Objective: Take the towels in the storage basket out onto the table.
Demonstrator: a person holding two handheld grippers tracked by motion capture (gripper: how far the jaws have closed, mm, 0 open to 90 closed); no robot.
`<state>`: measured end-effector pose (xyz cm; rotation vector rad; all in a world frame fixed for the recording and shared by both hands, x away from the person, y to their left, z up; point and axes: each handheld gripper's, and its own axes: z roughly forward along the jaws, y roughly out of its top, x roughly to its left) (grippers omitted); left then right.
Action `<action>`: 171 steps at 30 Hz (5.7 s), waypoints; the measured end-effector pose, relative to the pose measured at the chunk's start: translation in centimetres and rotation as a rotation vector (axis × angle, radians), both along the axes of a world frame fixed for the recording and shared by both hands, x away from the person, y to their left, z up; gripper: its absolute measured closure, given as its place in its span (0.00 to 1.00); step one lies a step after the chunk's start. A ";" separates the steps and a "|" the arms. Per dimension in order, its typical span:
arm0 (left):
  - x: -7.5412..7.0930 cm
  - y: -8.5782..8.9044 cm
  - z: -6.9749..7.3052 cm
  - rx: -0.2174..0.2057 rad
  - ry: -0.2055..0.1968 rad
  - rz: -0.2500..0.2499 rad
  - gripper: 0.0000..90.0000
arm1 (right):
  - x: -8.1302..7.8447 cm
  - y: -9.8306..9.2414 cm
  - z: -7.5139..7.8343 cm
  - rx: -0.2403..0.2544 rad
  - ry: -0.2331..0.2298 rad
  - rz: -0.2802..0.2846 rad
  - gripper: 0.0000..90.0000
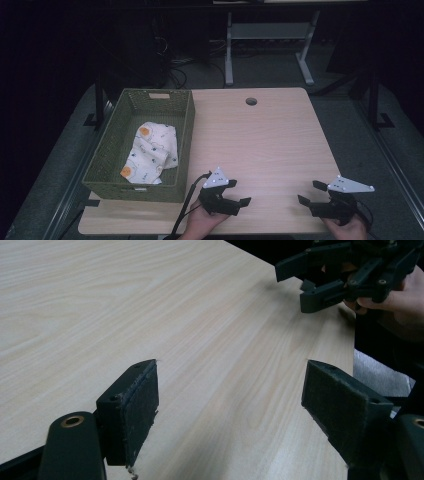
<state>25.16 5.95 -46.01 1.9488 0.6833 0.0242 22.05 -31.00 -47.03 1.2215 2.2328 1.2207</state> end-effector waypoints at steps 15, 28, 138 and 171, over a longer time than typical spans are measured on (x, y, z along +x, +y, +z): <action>1.4 -0.3 2.6 -0.002 0.031 -0.018 0.25 | 0.0 0.2 0.7 0.001 -0.040 0.009 0.21; 4.9 -0.9 7.6 0.017 0.110 -0.052 0.25 | 0.0 0.4 1.0 -0.002 -0.056 0.017 0.21; 18.5 20.3 3.6 0.709 0.593 0.467 0.84 | -0.2 2.2 1.4 -0.063 -0.084 0.064 0.22; 14.5 23.0 10.3 0.406 0.353 0.459 0.94 | -0.3 2.0 1.9 -0.064 -0.117 0.051 0.22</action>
